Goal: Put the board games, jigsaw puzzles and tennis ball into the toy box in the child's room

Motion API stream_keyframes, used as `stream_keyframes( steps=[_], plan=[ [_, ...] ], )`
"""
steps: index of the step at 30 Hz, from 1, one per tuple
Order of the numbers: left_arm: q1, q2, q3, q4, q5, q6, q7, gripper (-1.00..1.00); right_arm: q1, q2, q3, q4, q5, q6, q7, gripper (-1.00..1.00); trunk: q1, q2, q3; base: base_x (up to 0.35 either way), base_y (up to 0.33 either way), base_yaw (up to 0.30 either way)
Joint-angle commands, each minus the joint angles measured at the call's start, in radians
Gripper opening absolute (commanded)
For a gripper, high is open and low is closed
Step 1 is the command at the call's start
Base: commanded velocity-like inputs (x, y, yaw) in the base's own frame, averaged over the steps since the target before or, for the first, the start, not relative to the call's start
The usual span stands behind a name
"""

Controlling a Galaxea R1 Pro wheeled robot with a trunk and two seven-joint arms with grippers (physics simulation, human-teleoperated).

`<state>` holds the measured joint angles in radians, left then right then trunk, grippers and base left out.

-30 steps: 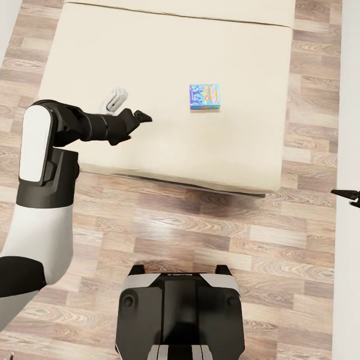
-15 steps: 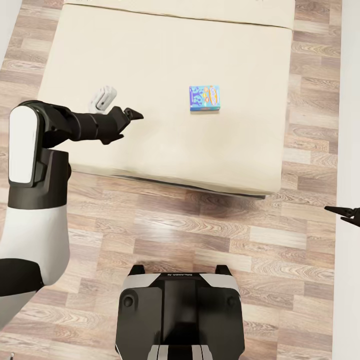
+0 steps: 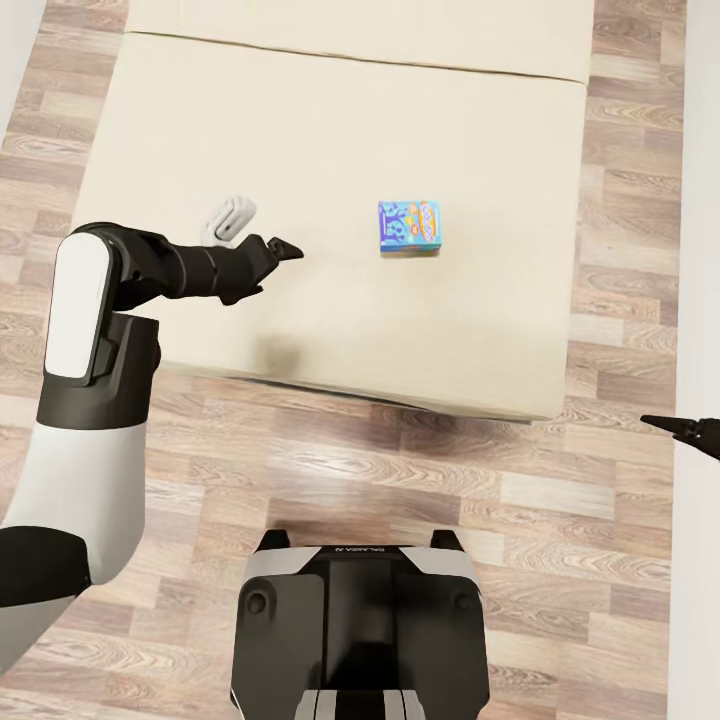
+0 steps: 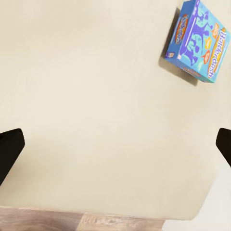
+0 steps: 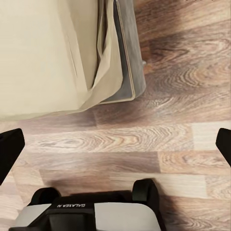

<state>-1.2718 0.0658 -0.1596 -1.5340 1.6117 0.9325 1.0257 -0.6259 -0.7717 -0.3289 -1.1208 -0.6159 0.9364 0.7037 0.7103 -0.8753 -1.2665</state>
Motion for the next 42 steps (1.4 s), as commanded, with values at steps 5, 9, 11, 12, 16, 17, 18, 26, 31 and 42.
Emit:
stream_keyframes(
  steps=[5,9,11,12,16,17,18,26,31,42],
  plan=[
    [-0.005,-0.006,-0.003,0.029,0.004,0.0,0.008,1.0,0.013,0.002,-0.001,-0.022,0.001,0.008,0.003,1.0,0.0,-0.001,-0.001,0.045,0.0,0.0],
    [-0.042,-0.01,-0.002,0.097,-0.016,0.0,-0.007,1.0,0.019,0.004,-0.001,-0.033,0.0,0.01,0.003,1.0,0.0,-0.001,-0.003,0.02,0.0,0.0],
    [-0.06,-0.011,-0.003,0.118,-0.024,0.0,-0.017,1.0,0.02,0.003,-0.001,-0.034,0.0,0.01,0.003,1.0,0.0,-0.001,-0.005,0.011,0.0,0.0],
    [-0.079,-0.011,-0.003,0.145,-0.033,0.001,-0.029,1.0,0.02,0.003,-0.001,-0.035,0.0,0.011,0.003,1.0,0.0,-0.001,-0.007,0.009,0.0,0.0],
    [-0.167,-0.023,-0.028,0.285,-0.086,0.002,-0.106,1.0,0.022,0.002,-0.001,-0.038,-0.001,0.011,0.003,1.0,0.0,-0.001,-0.012,0.005,0.0,0.0],
    [-0.19,-0.029,-0.043,0.319,-0.103,0.002,-0.132,1.0,0.022,0.002,-0.001,-0.039,-0.001,0.011,0.003,1.0,0.0,-0.001,-0.013,0.003,0.0,0.0],
    [-0.213,-0.036,-0.059,0.35,-0.123,0.002,-0.157,1.0,0.022,0.001,-0.001,-0.039,-0.001,0.011,0.002,1.0,0.0,-0.001,-0.015,0.002,0.0,0.0],
    [-0.295,-0.092,-0.128,0.455,-0.244,-0.001,-0.257,1.0,0.023,0.001,-0.001,-0.04,-0.001,0.012,0.003,1.0,0.0,-0.001,-0.027,0.001,0.0,0.0],
    [-0.314,-0.12,-0.144,0.475,-0.283,0.001,-0.278,1.0,0.024,0.001,-0.001,-0.04,-0.002,0.012,0.003,1.0,0.0,-0.001,-0.03,0.0,0.0,0.0],
    [-0.278,-0.138,-0.16,0.404,-0.238,0.018,-0.24,1.0,0.024,0.002,-0.001,-0.041,-0.003,0.012,0.004,1.0,0.0,-0.001,-0.032,0.0,0.0,0.0]
  ],
)
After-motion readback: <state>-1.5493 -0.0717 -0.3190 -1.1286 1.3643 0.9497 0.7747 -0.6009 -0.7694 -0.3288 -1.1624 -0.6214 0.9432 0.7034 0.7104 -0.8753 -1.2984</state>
